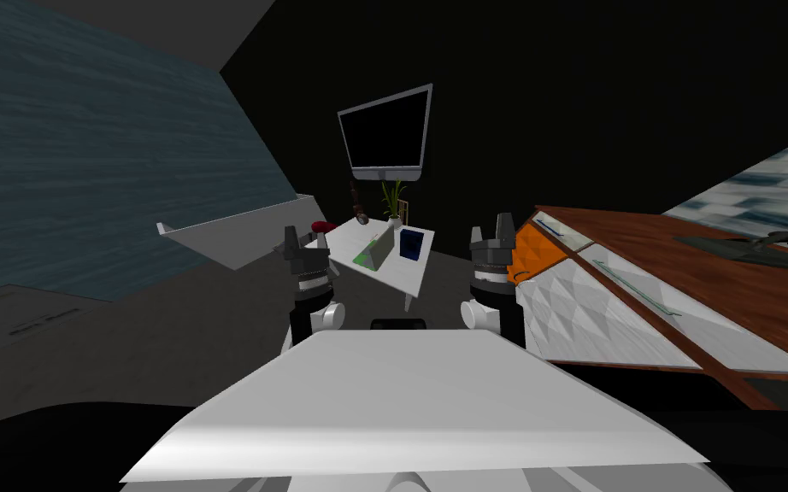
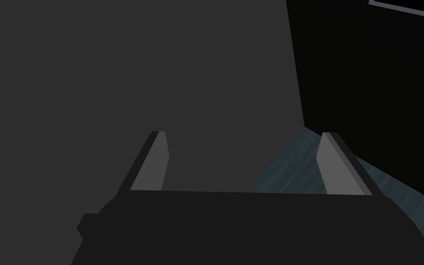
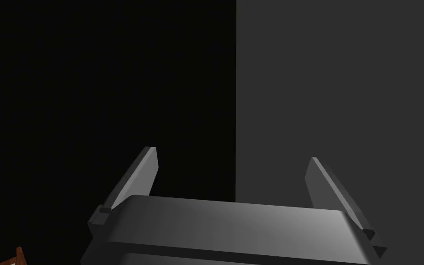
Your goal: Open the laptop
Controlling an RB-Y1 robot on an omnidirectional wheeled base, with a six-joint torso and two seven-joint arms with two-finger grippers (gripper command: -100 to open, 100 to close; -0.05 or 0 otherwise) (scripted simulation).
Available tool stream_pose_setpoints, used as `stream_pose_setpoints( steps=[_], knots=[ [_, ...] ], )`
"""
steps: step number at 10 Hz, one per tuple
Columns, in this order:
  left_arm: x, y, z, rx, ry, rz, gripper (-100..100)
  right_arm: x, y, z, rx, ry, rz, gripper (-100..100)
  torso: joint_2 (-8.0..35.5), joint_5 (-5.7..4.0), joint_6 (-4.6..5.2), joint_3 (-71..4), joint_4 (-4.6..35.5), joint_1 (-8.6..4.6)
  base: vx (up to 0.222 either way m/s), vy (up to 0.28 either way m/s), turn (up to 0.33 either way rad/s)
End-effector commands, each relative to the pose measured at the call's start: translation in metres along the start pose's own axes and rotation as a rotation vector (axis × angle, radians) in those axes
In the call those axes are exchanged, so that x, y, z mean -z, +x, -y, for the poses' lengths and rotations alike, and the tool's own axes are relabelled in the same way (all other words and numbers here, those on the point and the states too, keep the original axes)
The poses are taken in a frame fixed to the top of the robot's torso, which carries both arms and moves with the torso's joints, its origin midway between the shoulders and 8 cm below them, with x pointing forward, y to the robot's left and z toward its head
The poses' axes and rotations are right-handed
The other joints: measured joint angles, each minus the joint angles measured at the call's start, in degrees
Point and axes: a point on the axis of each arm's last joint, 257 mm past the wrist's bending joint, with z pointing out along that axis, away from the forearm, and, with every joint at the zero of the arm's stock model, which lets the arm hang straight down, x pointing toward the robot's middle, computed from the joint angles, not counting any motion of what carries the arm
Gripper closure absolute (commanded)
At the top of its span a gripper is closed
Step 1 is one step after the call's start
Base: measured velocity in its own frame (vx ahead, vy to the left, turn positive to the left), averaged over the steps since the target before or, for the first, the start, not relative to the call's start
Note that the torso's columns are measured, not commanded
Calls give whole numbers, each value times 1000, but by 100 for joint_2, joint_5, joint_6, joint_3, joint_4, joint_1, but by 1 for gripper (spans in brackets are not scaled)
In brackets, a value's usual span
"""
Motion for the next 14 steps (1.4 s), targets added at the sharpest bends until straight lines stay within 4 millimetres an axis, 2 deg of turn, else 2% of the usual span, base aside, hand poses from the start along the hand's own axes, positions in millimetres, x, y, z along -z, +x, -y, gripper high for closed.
stream_pose_setpoints(
  steps=[1, 9, 10, 11, 14],
  knots=[
    [0, 0, 0, 0, 0, 0, 0, 0, 0, 0, 0, 0, 0, 0, 232, 0, 0, -467, 235, 0, 0, 0, 0],
    [0, 0, 0, 0, 0, 0, 0, 0, 0, 0, 0, 0, 0, 0, 3539, 0, 0, -7073, 3537, 0, 0, 0, 0],
    [0, 6, -3, -13, -14, -45, -100, 0, 0, 0, 0, 0, 0, 0, 3962, 0, 0, -7919, 3960, 0, 8, 1, -17],
    [-1, 10, -6, -21, -26, -73, -100, 0, 0, 0, 0, 0, 0, 0, 4154, 1, 0, -8314, 4149, 2, 5, 4, -29],
    [-1, 23, -17, -45, -77, -157, -100, 0, 0, 0, 0, 0, 0, 0, 4225, 0, 0, -8457, 4226, 1, 7, 8, -39]
  ],
)
